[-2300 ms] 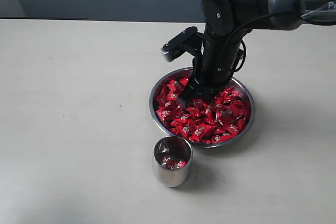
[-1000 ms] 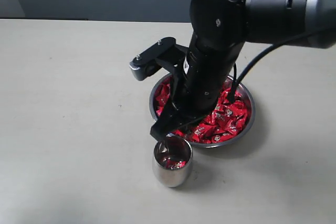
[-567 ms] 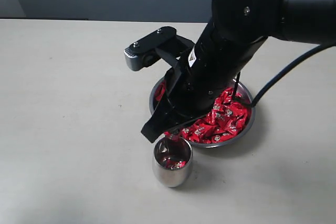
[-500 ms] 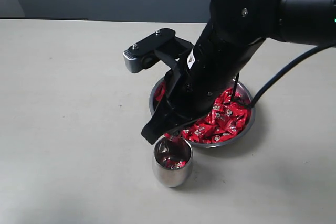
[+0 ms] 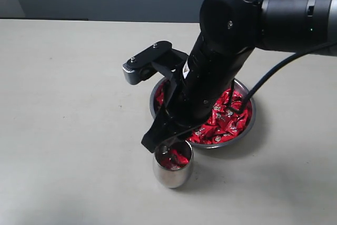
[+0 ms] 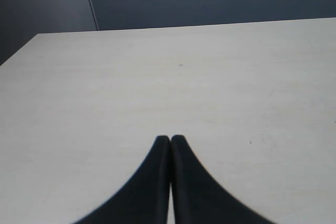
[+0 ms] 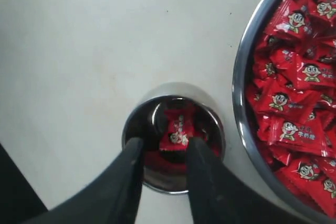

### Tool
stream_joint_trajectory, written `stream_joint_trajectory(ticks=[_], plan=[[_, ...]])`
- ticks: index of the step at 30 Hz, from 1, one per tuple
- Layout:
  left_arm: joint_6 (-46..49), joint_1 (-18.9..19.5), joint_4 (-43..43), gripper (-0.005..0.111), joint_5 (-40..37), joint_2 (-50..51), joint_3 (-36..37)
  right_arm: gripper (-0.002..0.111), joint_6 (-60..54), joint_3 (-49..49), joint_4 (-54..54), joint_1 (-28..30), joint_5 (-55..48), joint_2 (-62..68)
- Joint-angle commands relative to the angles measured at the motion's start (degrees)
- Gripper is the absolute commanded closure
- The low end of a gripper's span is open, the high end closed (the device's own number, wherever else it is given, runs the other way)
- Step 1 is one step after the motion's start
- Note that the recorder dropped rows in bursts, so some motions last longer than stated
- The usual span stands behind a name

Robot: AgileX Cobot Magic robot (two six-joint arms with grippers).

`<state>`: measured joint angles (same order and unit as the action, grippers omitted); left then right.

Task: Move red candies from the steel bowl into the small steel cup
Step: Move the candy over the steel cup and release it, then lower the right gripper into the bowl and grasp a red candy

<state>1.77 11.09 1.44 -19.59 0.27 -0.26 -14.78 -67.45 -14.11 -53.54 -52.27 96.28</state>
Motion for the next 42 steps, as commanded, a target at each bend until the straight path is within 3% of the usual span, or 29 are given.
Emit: stream_joint_trajectory(ticks=[1,8,16,25,35,42], plan=[[-0.08,-0.38,0.11,0.106,0.45,-0.27,0.26,0.071,-0.45,0.29,0.48,-0.2,0.38,0.19],[-0.08,-0.38,0.11,0.106,0.45,-0.27,0.26,0.073,-0.17,-0.31,5.65,-0.2,2.73,-1.18],[-0.08,-0.38,0.11,0.106,0.45,-0.27,0.26,0.073,15.09,-2.56,21.44,4.38,4.9,-1.75],[-0.08,-0.38,0.11,0.106,0.45,-0.27,0.26,0.073,17.59,-2.83,19.61,11.7,11.1,-0.27],[-0.08,-0.38,0.11,0.106,0.45,-0.27,0.26,0.073,17.59,-13.23,20.71,11.96,8.97,17.58],[-0.08,-0.38,0.11,0.106,0.45,-0.27,0.26,0.073,17.59,-13.62,20.03,11.96,5.92,19.15]])
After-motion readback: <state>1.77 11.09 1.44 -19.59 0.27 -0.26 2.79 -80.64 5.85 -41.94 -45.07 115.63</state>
